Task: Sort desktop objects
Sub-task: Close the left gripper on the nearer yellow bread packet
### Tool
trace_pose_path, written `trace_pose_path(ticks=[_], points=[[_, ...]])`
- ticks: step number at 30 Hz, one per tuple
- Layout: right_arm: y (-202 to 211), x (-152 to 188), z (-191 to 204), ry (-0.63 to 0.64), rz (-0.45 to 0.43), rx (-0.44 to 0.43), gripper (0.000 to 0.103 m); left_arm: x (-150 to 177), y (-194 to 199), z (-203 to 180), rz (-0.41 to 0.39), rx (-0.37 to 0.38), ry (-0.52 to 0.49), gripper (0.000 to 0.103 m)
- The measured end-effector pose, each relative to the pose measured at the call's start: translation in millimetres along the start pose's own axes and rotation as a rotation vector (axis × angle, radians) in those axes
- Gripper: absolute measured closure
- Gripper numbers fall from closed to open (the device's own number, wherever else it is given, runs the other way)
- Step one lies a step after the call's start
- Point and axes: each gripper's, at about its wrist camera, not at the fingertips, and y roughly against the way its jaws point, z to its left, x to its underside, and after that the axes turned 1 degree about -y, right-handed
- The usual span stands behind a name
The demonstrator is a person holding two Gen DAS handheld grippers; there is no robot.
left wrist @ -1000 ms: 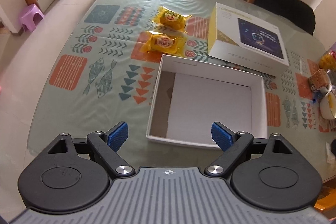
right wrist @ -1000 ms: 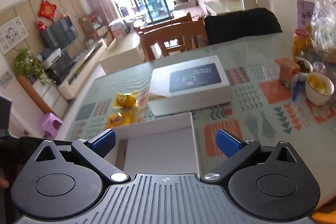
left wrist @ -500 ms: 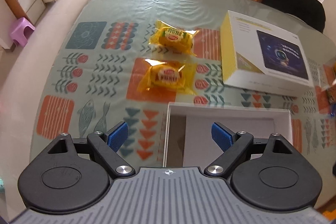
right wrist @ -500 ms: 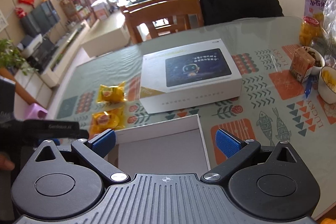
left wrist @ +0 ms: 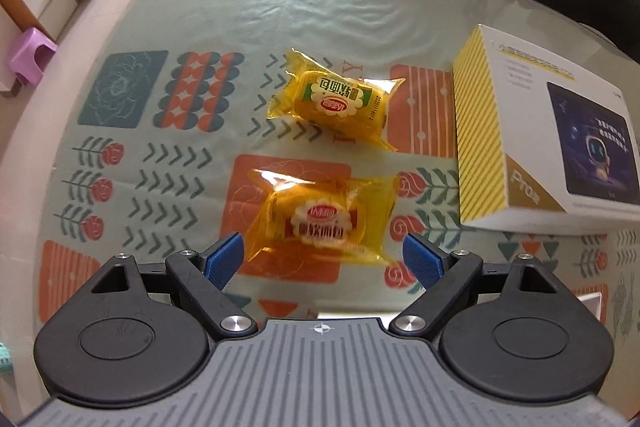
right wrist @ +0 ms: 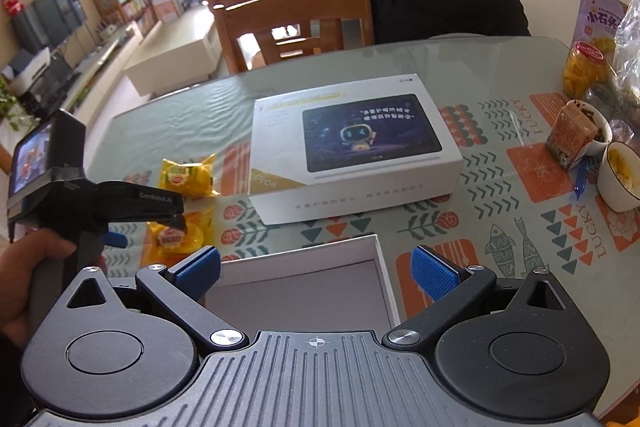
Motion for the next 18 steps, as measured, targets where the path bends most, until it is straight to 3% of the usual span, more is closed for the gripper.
trace_pose_path(ticks=[7, 9, 10, 18], points=[[-11, -4, 4, 0.000, 0.017, 0.008, 0.000, -3, -26, 5, 0.026, -0.009, -0.010, 0.000], [-13, -5, 6, 0.003, 0.021, 0.006, 0.000, -49, -49, -9, 0.040, -0.040, -0.008, 0.000], [-14, -5, 7, 0.004, 0.023, 0.004, 0.000, -54, -54, -11, 0.045, -0.041, -0.010, 0.000], [-20, -5, 10, 0.012, 0.038, 0.002, 0.000, -54, -76, -9, 0.073, -0.051, -0.023, 0.000]])
